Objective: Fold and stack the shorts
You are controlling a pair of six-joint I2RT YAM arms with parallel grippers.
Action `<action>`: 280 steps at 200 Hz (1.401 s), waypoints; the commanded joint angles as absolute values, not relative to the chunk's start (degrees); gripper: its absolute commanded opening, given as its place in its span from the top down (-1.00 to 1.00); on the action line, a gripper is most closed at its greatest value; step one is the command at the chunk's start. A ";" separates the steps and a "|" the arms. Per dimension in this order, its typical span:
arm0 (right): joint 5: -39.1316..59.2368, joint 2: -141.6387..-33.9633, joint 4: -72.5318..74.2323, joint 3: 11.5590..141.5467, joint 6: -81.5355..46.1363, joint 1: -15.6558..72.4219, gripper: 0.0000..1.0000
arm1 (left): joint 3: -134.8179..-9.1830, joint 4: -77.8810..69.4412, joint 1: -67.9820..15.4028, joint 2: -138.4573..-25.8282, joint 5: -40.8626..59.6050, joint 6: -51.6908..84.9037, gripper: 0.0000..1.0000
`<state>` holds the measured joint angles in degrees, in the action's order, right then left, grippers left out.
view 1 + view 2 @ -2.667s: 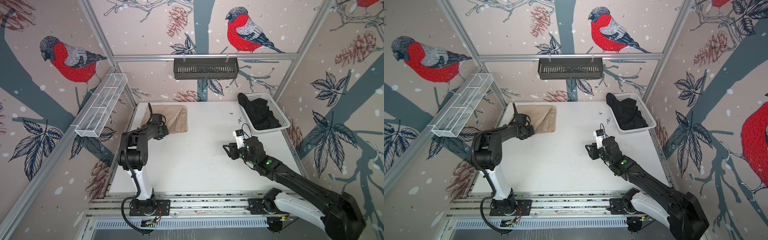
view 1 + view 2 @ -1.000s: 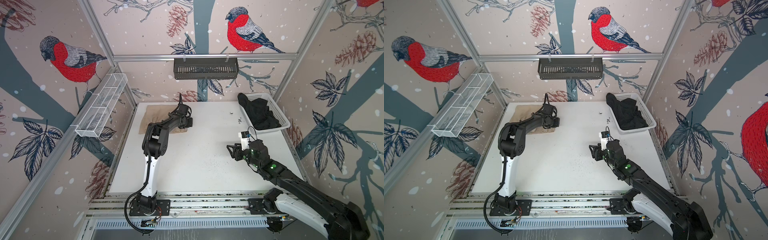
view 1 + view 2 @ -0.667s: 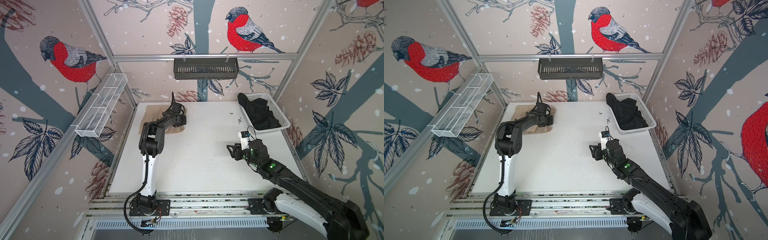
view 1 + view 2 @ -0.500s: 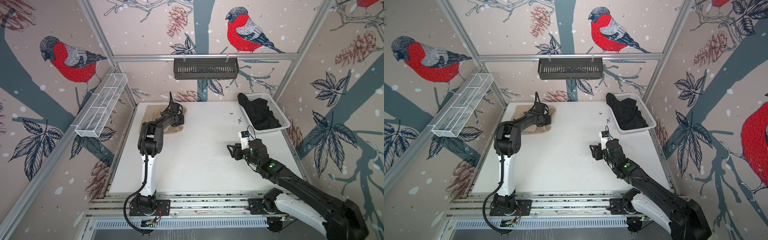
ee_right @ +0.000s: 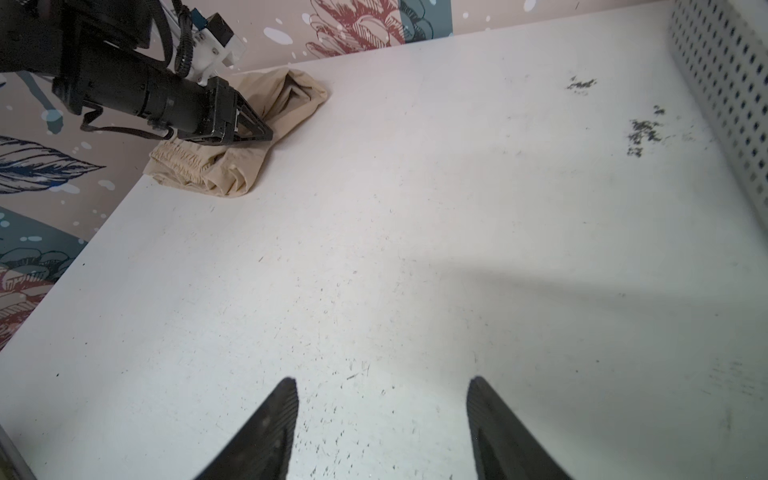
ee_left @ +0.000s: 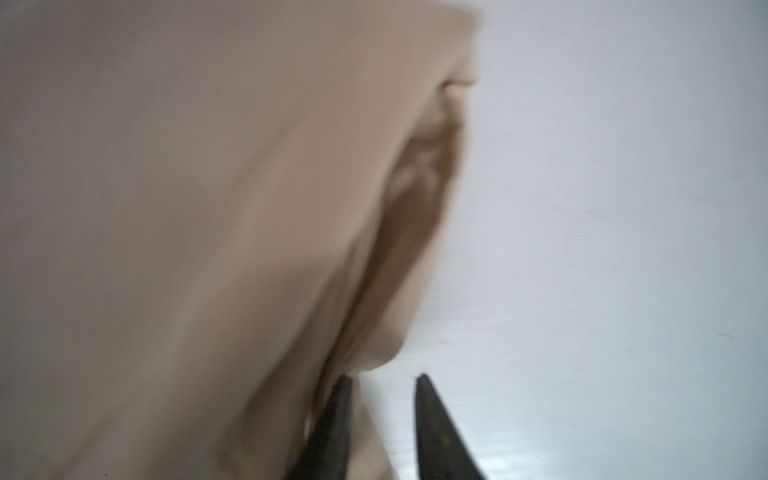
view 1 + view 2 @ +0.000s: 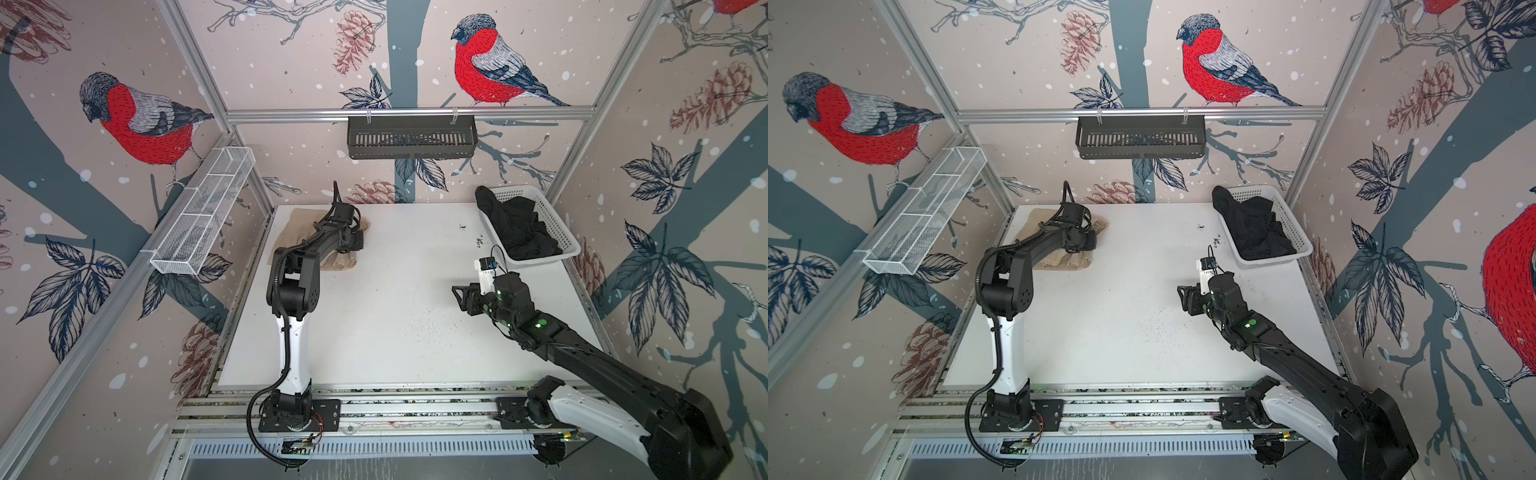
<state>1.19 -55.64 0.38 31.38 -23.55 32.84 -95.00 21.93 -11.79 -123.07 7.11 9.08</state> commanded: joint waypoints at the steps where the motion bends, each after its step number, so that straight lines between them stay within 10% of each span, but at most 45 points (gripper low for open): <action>1: -1.14 -55.47 -0.97 32.74 -22.24 32.70 -0.34 | -94.18 18.34 -13.54 -118.33 17.92 9.91 -0.14; 139: -3.44 -64.04 -0.91 41.79 -17.83 25.84 -0.62 | -81.60 14.66 -3.60 -111.92 -10.40 9.26 -0.93; 280: 2.25 -65.38 0.19 42.86 -16.84 17.96 -0.66 | -101.82 23.85 0.34 -132.69 -13.68 6.50 -0.93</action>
